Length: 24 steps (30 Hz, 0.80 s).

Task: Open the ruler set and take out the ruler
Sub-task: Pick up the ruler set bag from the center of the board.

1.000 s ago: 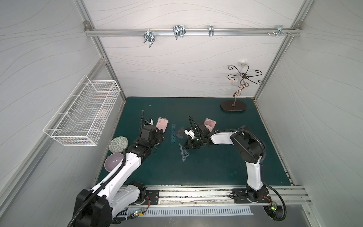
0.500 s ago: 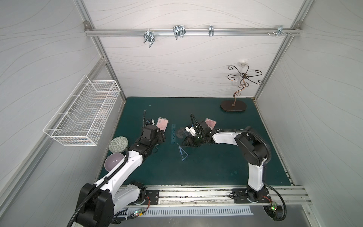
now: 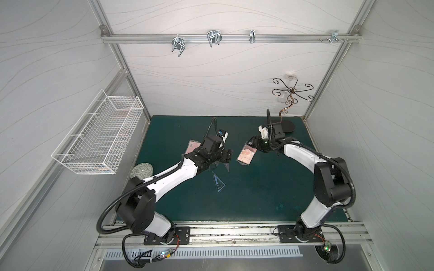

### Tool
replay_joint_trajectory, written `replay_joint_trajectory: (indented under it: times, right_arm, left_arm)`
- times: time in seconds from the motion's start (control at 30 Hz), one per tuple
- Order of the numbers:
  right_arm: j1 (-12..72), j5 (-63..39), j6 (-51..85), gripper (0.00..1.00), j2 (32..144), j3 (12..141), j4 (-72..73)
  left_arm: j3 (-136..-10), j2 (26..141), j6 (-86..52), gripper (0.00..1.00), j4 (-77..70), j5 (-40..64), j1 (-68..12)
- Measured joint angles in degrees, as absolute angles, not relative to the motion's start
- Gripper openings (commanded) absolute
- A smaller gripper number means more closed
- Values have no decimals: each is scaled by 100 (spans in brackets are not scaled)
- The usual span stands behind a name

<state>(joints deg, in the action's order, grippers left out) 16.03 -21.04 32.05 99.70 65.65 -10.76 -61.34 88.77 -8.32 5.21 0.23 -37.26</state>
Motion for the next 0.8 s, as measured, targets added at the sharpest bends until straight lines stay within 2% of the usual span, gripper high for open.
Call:
replay_joint_trajectory:
  times: [0.13, 0.3, 0.47, 0.53, 0.67, 0.8]
  right_arm:
    - [1015, -2392, 3426, 60, 10425, 6025, -915]
    - [1048, -2967, 3795, 60, 10589, 5725, -86]
    - [1142, -3345, 4191, 57, 10969, 5682, 777]
    - [1186, -3439, 4327, 56, 11076, 5660, 1092]
    - [1227, -3542, 4648, 48, 11312, 5653, 1680]
    - [1264, -3542, 4967, 27, 11500, 5605, 2152]
  left_arm:
    - [-6436, 9745, -637, 85, 482, 360, -3745]
    - [-7690, 11120, -543, 84, 926, 661, -3752]
    - [-7918, 11509, -545, 83, 967, 904, -3754]
    - [-8001, 11640, -552, 80, 1026, 989, -3756]
    - [-8261, 11974, -548, 75, 1068, 1120, -3756]
    - [-8453, 12237, -513, 72, 1129, 1271, -3756]
